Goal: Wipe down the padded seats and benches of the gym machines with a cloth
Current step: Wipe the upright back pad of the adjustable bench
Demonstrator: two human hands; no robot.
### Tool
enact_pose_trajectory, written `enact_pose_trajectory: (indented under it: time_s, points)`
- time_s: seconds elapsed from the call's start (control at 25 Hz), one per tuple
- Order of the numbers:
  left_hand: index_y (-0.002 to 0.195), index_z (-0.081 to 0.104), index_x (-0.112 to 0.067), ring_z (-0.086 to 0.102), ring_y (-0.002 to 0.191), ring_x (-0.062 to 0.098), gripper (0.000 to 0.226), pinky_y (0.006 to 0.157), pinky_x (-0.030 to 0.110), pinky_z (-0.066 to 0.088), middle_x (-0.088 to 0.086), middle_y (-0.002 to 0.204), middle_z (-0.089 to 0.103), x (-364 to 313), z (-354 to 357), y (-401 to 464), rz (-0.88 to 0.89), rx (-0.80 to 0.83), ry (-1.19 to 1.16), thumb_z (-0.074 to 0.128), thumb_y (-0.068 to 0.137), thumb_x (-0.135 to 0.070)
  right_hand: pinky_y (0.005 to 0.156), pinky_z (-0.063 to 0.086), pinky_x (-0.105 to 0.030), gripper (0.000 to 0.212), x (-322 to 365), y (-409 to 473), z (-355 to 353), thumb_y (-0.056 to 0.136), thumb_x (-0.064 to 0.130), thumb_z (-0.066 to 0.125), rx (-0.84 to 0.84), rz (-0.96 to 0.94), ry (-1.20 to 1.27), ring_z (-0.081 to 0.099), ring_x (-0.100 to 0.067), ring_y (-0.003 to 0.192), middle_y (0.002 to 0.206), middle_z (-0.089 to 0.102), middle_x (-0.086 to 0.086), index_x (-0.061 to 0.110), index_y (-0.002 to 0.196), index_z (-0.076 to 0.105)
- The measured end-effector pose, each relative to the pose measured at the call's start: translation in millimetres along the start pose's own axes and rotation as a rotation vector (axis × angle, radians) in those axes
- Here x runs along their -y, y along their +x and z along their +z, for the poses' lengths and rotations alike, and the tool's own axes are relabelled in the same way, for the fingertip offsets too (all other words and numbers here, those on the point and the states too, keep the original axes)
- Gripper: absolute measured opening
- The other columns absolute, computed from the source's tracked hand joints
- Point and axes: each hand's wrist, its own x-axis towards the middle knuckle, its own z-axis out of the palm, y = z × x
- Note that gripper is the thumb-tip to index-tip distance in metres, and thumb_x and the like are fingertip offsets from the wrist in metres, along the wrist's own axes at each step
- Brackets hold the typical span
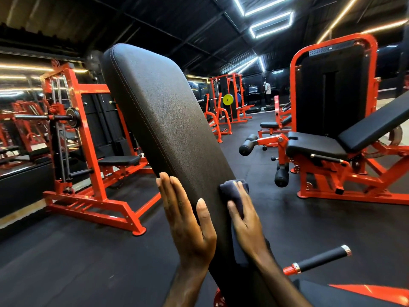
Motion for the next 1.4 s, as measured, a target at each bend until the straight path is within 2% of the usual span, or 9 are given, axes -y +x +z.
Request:
enact_pose_trajectory:
  time_s: [0.12,0.28,0.36,0.56,0.68,0.76,0.96,1.16,1.4]
  points:
    - [0.160,0.018,0.010,0.005,0.162,0.042,0.066,0.130,0.056,0.012,0.023,0.174,0.008,2,2,-3,0.000,0.003,-0.001,0.043,0.105,-0.015,0.129,0.018,-0.029,0.062,-25,-34,-18,0.106,0.016,0.054,0.125,-0.219,0.004,0.021,-0.013,0.160,0.171,0.029,0.007,0.023,0.163,0.033]
    - [0.160,0.017,0.011,0.004,0.162,0.042,0.066,0.130,0.055,0.011,0.023,0.174,0.008,1,2,-3,0.010,-0.004,-0.024,0.042,0.104,-0.014,0.128,0.027,-0.038,0.051,-44,0,-17,0.109,0.025,0.055,-0.061,0.054,-0.022,0.033,-0.002,0.153,0.161,0.042,0.022,0.041,0.155,0.043]
    - [0.160,0.017,0.011,0.004,0.162,0.042,0.066,0.130,0.055,0.011,0.024,0.173,0.008,3,2,-3,0.015,-0.004,-0.016,0.043,0.103,-0.013,0.128,0.030,-0.041,0.050,-32,25,-8,0.109,0.026,0.056,-0.084,0.089,-0.019,0.035,0.002,0.150,0.159,0.044,0.022,0.041,0.155,0.045]
    - [0.159,0.019,0.011,0.007,0.162,0.043,0.066,0.130,0.056,0.014,0.026,0.173,0.011,5,4,-4,-0.002,0.001,-0.003,0.046,0.105,-0.014,0.128,0.023,-0.029,0.056,-38,-30,-21,0.108,0.007,0.054,0.043,-0.158,0.024,0.028,-0.009,0.157,0.167,0.038,0.011,0.021,0.160,0.040]
    - [0.160,0.019,0.011,0.007,0.162,0.043,0.066,0.130,0.056,0.015,0.025,0.173,0.010,3,4,-8,-0.001,-0.015,0.003,0.049,0.105,-0.010,0.126,0.031,-0.040,0.050,-49,-27,-21,0.109,0.015,0.055,-0.075,0.044,-0.008,0.038,0.001,0.149,0.157,0.047,0.022,0.043,0.150,0.047]
    - [0.160,0.018,0.011,0.006,0.162,0.042,0.066,0.130,0.056,0.014,0.025,0.173,0.009,1,4,-8,-0.006,-0.017,0.013,0.049,0.104,-0.009,0.126,0.033,-0.042,0.047,-40,0,-15,0.109,0.022,0.056,-0.108,0.135,-0.031,0.040,0.003,0.146,0.155,0.049,0.022,0.046,0.149,0.048]
    - [0.160,0.017,0.013,0.004,0.162,0.042,0.067,0.130,0.055,0.012,0.027,0.172,0.007,-3,2,-11,-0.012,0.024,0.009,0.045,0.102,-0.006,0.128,0.024,-0.030,0.056,-42,-33,-23,0.109,0.011,0.054,0.028,-0.090,0.010,0.029,-0.008,0.157,0.167,0.037,0.013,0.024,0.162,0.038]
    - [0.159,0.016,0.015,0.004,0.161,0.044,0.068,0.131,0.054,0.010,0.030,0.171,0.008,-5,-1,-15,-0.009,0.029,0.000,0.046,0.101,-0.006,0.126,0.032,-0.044,0.046,-40,-14,-16,0.108,0.019,0.054,-0.125,0.163,-0.031,0.041,0.005,0.144,0.154,0.050,0.018,0.050,0.142,0.051]
    - [0.158,0.015,0.016,0.002,0.161,0.046,0.070,0.131,0.054,0.008,0.031,0.170,0.005,-8,-1,-32,-0.023,0.065,-0.009,0.048,0.101,-0.006,0.130,0.022,-0.040,0.057,-53,-57,-24,0.109,0.010,0.054,0.031,-0.085,-0.008,0.026,-0.011,0.158,0.168,0.036,0.008,0.018,0.162,0.036]
